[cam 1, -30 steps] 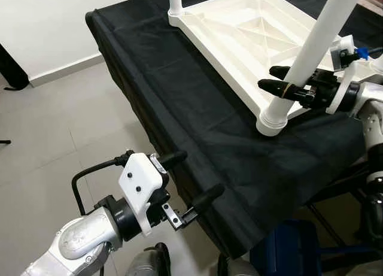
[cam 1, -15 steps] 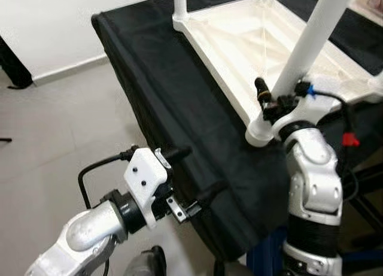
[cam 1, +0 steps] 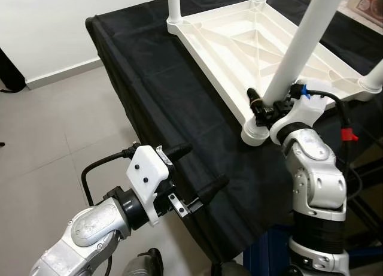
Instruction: Building children table
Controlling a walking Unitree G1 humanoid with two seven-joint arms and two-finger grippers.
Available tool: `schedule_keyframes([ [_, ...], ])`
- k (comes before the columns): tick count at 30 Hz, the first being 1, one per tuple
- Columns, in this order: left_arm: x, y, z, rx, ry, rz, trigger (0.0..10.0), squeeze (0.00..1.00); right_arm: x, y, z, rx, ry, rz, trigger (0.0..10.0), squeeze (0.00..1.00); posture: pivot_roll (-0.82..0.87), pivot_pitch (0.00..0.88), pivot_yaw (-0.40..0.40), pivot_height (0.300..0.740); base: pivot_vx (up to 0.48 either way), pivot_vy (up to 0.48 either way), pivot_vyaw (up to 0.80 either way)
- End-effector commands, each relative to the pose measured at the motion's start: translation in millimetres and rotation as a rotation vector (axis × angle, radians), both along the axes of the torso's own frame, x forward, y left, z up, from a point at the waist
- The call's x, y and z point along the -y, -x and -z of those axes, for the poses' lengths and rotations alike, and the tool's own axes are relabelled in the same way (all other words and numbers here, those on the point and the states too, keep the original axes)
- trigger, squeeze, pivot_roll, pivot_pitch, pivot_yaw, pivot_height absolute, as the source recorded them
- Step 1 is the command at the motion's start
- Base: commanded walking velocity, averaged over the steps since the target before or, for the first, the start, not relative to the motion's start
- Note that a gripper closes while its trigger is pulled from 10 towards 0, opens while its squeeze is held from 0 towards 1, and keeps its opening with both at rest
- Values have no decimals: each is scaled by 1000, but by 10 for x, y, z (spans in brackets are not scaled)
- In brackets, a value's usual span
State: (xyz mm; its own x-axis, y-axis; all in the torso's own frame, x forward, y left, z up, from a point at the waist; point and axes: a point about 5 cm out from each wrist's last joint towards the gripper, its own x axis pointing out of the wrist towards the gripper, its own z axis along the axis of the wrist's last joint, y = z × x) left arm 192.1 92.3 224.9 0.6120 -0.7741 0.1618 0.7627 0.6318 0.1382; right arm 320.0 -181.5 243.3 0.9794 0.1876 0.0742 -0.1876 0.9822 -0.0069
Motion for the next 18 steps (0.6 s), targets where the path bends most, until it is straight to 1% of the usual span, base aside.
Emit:
schedule_keyframes([
  [1, 14, 10, 24, -3, -8, 9, 10000, 0, 37, 5, -74, 22, -26, -79, 10000, 1000, -23, 215, -34, 740, 0, 0, 0],
  [3, 9, 26, 24, -5, -10, 12, 10000, 0, 186, -22, -235, 61, -22, -231, 10000, 1000, -22, 228, -33, 740, 0, 0, 0],
  [4, 9, 31, 27, -7, -11, 13, 10000, 0, 271, -44, -292, 78, 10, -250, 10000, 1000, -20, 231, -33, 740, 0, 0, 0],
  [5, 11, 40, 30, -10, -11, 15, 10000, 0, 347, -56, -346, 89, 35, -332, 10000, 1000, -17, 238, -35, 740, 0, 0, 0],
  [7, 15, 49, 33, -13, -10, 18, 10000, 0, 434, -75, -389, 95, 74, -410, 10000, 1000, -13, 242, -35, 740, 0, 0, 0],
  [8, 16, 53, 32, -14, -11, 18, 10000, 0, 444, -71, -397, 92, 83, -482, 10000, 1000, -9, 250, -35, 740, 0, 0, 0],
  [9, 17, 55, 32, -14, -11, 19, 10000, 0, 447, -67, -401, 87, 88, -523, 10000, 1000, -9, 250, -35, 740, 0, 0, 0],
  [10, 16, 63, 30, -16, -11, 18, 10000, 0, 460, -51, -372, 67, 108, -593, 10000, 8, -4, 258, -33, 740, 0, 0, 0],
  [12, 16, 63, 30, -16, -11, 18, 10000, 0, 460, -51, -372, 67, 108, -593, 10000, 8, -4, 258, -33, 740, 0, 0, 0],
  [13, 13, 76, 31, -20, -13, 17, 10000, 0, 488, -54, -311, 21, 134, -665, 10000, 0, 11, 266, -34, 740, 0, 0, 0],
  [14, 13, 76, 31, -20, -13, 17, 10000, 0, 488, -54, -311, 21, 134, -665, 10000, 0, 11, 266, -34, 740, 0, 0, 0],
  [15, 7, 97, 31, -25, -13, 15, 10000, 0, 531, -94, -277, -11, 146, -700, 10000, 0, 25, 272, -32, 740, 0, 0, 0],
  [17, 7, 97, 31, -25, -13, 15, 10000, 0, 531, -94, -277, -11, 146, -700, 10000, 0, 25, 272, -32, 740, 0, 0, 0],
  [18, 0, 122, 33, -30, -16, 13, 10000, 0, 565, -148, -265, -27, 143, -715, 10000, 0, 34, 273, -28, 740, 0, 0, 0],
])
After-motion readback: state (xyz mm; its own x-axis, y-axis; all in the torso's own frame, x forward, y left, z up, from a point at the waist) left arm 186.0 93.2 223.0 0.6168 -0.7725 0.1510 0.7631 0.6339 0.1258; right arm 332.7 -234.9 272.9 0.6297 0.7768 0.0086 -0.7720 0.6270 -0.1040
